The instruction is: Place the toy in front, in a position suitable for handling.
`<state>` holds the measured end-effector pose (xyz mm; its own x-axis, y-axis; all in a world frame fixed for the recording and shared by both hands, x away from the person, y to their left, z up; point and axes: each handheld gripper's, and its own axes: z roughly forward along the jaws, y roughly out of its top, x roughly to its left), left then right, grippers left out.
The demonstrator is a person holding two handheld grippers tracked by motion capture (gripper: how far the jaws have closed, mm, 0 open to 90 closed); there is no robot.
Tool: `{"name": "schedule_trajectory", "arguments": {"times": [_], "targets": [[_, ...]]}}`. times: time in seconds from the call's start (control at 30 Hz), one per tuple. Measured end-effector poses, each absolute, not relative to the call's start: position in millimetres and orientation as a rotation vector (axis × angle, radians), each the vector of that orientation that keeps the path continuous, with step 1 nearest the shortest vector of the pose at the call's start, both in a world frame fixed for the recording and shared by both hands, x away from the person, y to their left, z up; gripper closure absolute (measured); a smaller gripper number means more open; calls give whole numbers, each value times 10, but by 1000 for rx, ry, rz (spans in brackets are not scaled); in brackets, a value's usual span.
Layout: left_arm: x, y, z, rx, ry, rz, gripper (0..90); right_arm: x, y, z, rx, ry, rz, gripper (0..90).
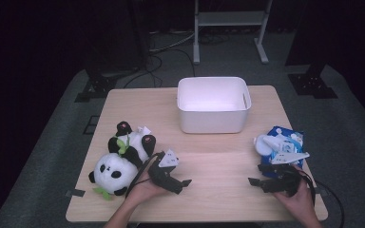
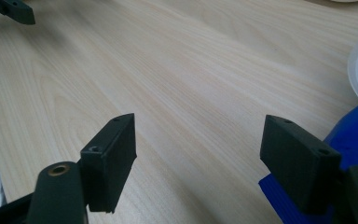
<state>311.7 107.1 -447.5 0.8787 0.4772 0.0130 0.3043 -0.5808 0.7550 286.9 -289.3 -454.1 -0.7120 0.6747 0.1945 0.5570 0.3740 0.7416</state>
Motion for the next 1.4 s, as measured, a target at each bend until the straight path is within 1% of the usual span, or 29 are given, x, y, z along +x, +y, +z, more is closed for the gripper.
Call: {"name": "schedule_trajectory", "arguments": {"times": [0.2, 0.43, 0.53, 0.7, 0.93, 1.13, 1.23, 1.27, 1.4], "targets": [[3106, 1080, -4321, 2219, 542, 274, 69, 2871, -2894, -4555, 1120, 2492, 1257, 256], [3106, 1152, -4192, 2239, 531, 316, 68, 2842, -2907, -4534, 1120, 2478, 1260, 255], [3115, 1247, -4097, 2214, 529, 334, 68, 2827, -2916, -4525, 1119, 2473, 1263, 255], [3135, 1376, -3970, 2197, 526, 303, 68, 2817, -2905, -4510, 1118, 2468, 1264, 255], [3142, 1495, -3768, 2179, 501, 351, 68, 2815, -2905, -4479, 1118, 2452, 1253, 255], [3204, 1735, -3527, 2182, 512, 375, 68, 2817, -2924, -4452, 1124, 2443, 1257, 255], [3224, 1838, -3464, 2168, 528, 359, 68, 2818, -2927, -4451, 1124, 2442, 1252, 255], [3240, 1935, -3422, 2165, 551, 376, 68, 2818, -2929, -4450, 1124, 2442, 1255, 256], [3264, 2112, -3368, 2168, 596, 420, 69, 2813, -2935, -4438, 1115, 2441, 1252, 256]]}}
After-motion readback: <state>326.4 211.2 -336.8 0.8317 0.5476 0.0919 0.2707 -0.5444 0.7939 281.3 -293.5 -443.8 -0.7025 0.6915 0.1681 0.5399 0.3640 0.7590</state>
